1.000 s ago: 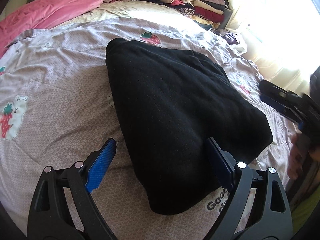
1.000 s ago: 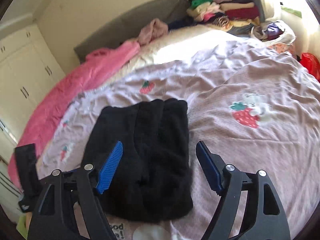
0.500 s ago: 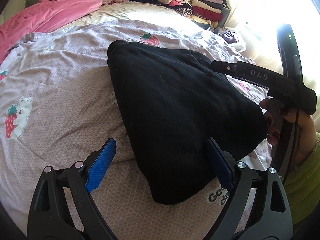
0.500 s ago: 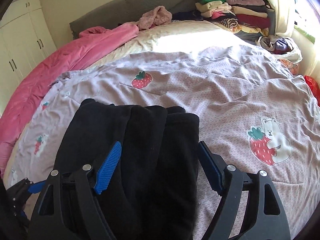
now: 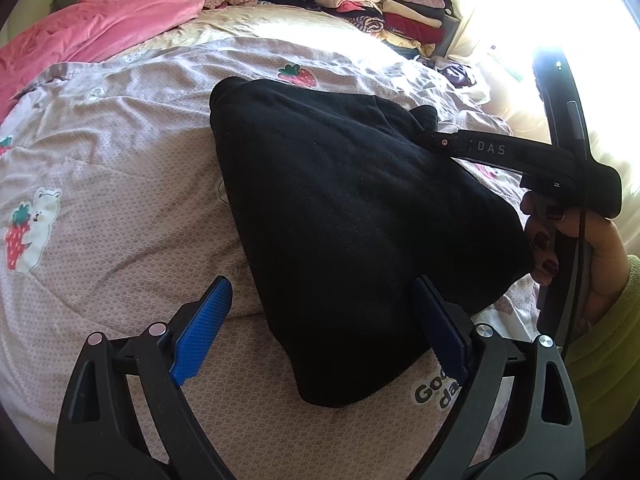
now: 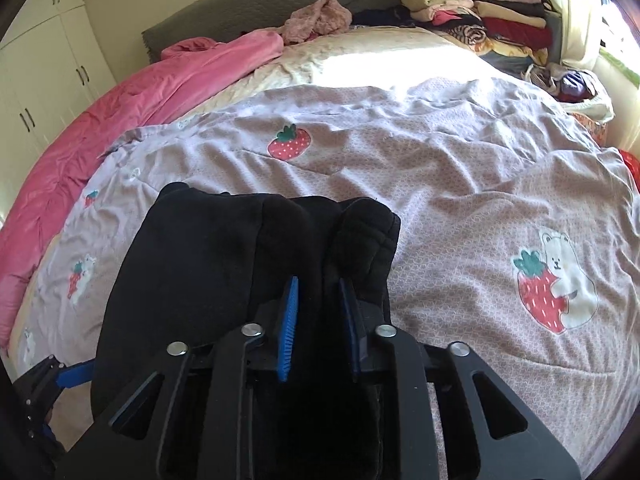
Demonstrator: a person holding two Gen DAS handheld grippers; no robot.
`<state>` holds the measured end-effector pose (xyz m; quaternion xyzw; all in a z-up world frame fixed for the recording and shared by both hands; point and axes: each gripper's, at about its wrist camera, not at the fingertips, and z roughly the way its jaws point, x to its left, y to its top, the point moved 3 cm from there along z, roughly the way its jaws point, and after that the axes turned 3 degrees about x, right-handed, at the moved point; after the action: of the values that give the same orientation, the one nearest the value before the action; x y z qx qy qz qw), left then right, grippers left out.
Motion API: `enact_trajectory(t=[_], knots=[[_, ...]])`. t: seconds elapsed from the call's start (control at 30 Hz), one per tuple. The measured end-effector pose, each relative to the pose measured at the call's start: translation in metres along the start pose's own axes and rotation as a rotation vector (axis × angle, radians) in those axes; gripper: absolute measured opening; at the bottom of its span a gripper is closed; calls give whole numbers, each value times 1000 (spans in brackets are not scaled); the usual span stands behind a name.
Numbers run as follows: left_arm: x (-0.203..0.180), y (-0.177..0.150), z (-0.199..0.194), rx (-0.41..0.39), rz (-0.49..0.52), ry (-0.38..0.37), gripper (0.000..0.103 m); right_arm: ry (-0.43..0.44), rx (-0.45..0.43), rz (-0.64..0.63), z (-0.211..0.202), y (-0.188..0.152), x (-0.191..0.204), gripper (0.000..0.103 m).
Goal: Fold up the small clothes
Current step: 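Grasp the folded sweatshirt edge with the right gripper and fold it over, then open the right gripper and pull it back from the folded sweatshirt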
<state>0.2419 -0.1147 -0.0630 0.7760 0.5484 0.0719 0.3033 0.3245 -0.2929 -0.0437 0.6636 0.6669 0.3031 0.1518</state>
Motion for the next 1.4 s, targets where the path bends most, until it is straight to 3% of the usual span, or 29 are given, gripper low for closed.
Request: enact_trajectory(t=[0.17,0.23,0.27,0.3,0.33,0.37,0.4,0.43,0.5,0.73,0.8,0.93,1.03,1.17,1.4], knots=[[0,-1,0,-4,-8,-3,84,0,-13,-54,-2,4,6,11],[-1,-2,0,-1,-9,-5,84,-60,-13,-63,-2,5,4,26],[-1,-2,-1,-2,-7,-3,84,-95,-18,-64,-2,5,3,47],[-1,-3,-1,-3,-5,0,84,-115,-22,-65,0,6,2,51],[-1,-3,-1,-3,-5,-1,84,-111,-13,-65,2,6,1,50],[-1,-3,-1,-3,-6,-3,84,-105,6,-58,8,5,0,44],[0,-3,0,-2,-8,-3,84,-89,17,-53,12,4,0,25],[0,-3,0,-3,-11,-6,84,-55,27,-52,16,3,2,21],[0,-4,0,-5,-13,-3,84,-67,11,-72,16,4,6,12],[2,-2,-8,-41,-18,3,84,91,-200,-184,-41,21,38,11],[1,-2,-6,-33,-19,6,84,75,-188,-194,-38,24,38,11],[-1,-4,2,-8,-17,-3,85,-17,-57,-123,0,15,8,11],[-1,-5,5,-5,-16,-15,87,-64,-21,-86,18,2,-11,11],[0,-5,3,-7,-19,-17,87,-41,-37,-47,8,-3,-14,16],[1,-7,-1,-15,-23,-17,87,47,-151,-35,-66,-21,-8,27]])
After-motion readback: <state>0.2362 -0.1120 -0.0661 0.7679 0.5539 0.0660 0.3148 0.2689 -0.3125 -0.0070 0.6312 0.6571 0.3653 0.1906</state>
